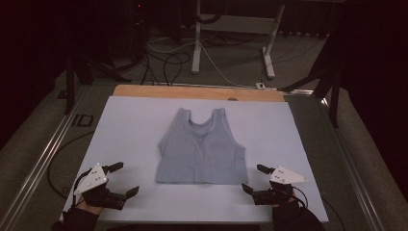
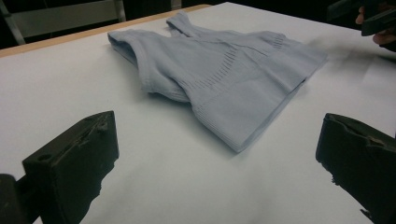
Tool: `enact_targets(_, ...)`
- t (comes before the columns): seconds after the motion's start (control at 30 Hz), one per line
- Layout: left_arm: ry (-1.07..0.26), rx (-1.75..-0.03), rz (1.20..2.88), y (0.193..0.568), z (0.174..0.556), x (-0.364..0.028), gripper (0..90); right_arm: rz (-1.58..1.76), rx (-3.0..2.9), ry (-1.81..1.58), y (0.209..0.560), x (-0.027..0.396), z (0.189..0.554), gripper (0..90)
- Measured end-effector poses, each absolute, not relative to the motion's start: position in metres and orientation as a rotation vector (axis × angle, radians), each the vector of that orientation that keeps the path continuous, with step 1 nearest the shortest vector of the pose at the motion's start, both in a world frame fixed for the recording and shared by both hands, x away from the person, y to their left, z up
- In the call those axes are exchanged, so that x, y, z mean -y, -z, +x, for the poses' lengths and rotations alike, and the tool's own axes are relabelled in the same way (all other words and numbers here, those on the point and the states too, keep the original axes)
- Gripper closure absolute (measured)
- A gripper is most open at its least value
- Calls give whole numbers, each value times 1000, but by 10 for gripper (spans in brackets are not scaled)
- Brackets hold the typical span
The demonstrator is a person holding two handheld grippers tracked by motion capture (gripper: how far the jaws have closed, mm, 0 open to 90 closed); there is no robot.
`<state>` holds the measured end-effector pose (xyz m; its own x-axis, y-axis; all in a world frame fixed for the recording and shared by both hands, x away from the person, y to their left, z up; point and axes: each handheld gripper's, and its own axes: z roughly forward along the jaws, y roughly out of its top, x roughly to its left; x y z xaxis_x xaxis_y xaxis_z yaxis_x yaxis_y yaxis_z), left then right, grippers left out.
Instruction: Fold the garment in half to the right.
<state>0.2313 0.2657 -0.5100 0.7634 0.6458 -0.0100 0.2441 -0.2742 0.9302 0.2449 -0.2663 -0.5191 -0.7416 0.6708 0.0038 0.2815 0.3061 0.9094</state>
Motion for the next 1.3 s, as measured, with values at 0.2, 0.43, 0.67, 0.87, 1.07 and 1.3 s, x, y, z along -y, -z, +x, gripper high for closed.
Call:
enact_targets(0.2, -443, -690, 1846, 509, 231, -266, 1, 856, -2195, -1441, 517, 267, 245, 89)
enact_targets(0.43, -432, -675, 1868, 508, 230, -262, 1, 840, -2212, -1419, 517, 263, 244, 89)
enact_targets(0.67, -431, -663, 1886, 506, 230, -260, 1, 827, -2218, -1415, 513, 260, 242, 89)
enact_targets(0.87, -417, -660, 1891, 504, 229, -257, 1, 820, -2223, -1416, 507, 259, 240, 89)
enact_targets(1.07, -409, -656, 1882, 499, 229, -255, 1, 826, -2232, -1439, 502, 256, 240, 90)
enact_targets(1.3, -404, -657, 1880, 488, 230, -252, 1, 805, -2228, -1474, 487, 253, 241, 90)
